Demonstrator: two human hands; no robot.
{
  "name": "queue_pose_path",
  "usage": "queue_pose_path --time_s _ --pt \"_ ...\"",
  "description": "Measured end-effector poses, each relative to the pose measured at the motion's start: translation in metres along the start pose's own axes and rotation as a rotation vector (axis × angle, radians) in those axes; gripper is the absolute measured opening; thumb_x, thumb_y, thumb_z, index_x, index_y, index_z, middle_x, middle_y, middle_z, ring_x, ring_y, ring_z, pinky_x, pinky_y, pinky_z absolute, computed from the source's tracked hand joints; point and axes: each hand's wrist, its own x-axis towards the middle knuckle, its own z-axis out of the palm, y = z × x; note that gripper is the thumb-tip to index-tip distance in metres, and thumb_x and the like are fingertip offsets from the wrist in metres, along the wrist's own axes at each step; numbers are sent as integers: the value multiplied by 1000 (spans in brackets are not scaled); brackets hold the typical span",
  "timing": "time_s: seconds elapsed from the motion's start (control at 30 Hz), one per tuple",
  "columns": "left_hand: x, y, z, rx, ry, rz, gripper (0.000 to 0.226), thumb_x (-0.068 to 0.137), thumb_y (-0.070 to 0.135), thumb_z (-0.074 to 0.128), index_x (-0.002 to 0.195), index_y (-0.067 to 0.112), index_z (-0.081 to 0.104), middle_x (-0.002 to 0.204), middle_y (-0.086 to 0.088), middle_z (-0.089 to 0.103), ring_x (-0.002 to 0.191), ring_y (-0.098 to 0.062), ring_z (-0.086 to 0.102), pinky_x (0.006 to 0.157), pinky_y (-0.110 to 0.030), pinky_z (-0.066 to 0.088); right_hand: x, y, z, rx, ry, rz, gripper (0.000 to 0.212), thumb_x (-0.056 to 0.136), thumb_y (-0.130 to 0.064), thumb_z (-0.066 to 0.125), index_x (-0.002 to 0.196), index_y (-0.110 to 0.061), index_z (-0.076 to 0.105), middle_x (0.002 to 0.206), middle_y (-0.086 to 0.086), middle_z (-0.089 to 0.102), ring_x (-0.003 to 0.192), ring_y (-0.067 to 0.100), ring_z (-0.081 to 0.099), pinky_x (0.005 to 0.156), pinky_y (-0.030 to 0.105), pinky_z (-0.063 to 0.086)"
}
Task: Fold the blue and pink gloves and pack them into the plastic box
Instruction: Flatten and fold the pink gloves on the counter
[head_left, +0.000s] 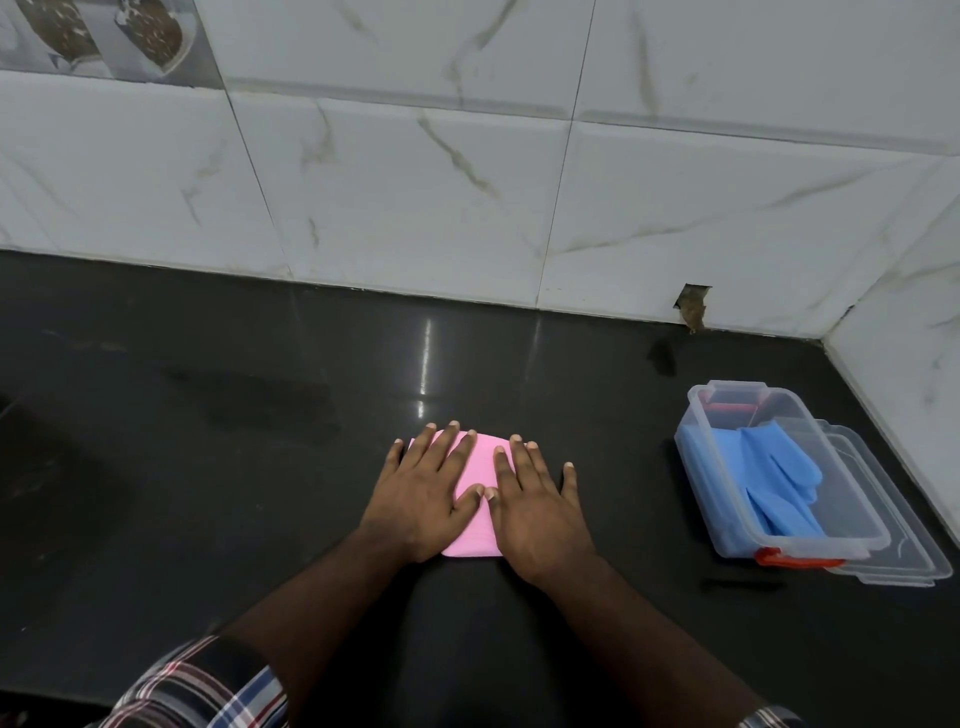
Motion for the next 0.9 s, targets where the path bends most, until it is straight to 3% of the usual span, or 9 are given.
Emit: queue_pose_path --time_s 0.3,0.43,0.53,0.63,0.73,0.9 --pt "2 4 -11 65 -89 -6 76 93 63 12 159 28 9 168 1 10 154 -23 10 120 -58 12 1 -2 -8 18 -74 18 57 104 -42 17 155 -20 4 164 2 -6 150 18 -8 117 59 0" --pt "11 12 -36 125 -222 -16 78 94 66 23 159 28 0 168 1 1 155 -23 1 118 -63 2 1 2 -24 47 -113 23 57 103 -44 22 155 -23 10 164 0 -4 151 19 -5 117 60 3" --pt "18 35 -54 116 -146 27 78 96 58 35 159 22 9 168 -1 9 155 -23 3 120 -60 4 -7 12 -43 99 -43 45 58 102 -36 32 155 -21 14 165 2 1 151 19 0 118 55 7" --pt "26 75 -58 -69 -52 86 67 97 40 46 157 20 24 164 1 25 153 -21 14 123 -50 13 -17 28 -66 144 44 89 60 99 -32 39 154 -20 18 164 4 8 151 20 4 119 50 10" --pt "37 118 -50 -385 -58 115 60 96 22 49 154 15 33 159 -3 38 148 -20 30 120 -42 25 -29 52 -90 156 87 152 63 96 -32 44 153 -20 21 163 6 11 150 22 7 120 48 12" --pt "52 176 -50 -634 -154 100 61 98 23 53 155 14 32 157 -5 41 143 -19 39 117 -27 29 -54 103 -121 164 175 363 69 91 -28 57 152 -18 26 161 9 20 147 26 21 118 44 24"
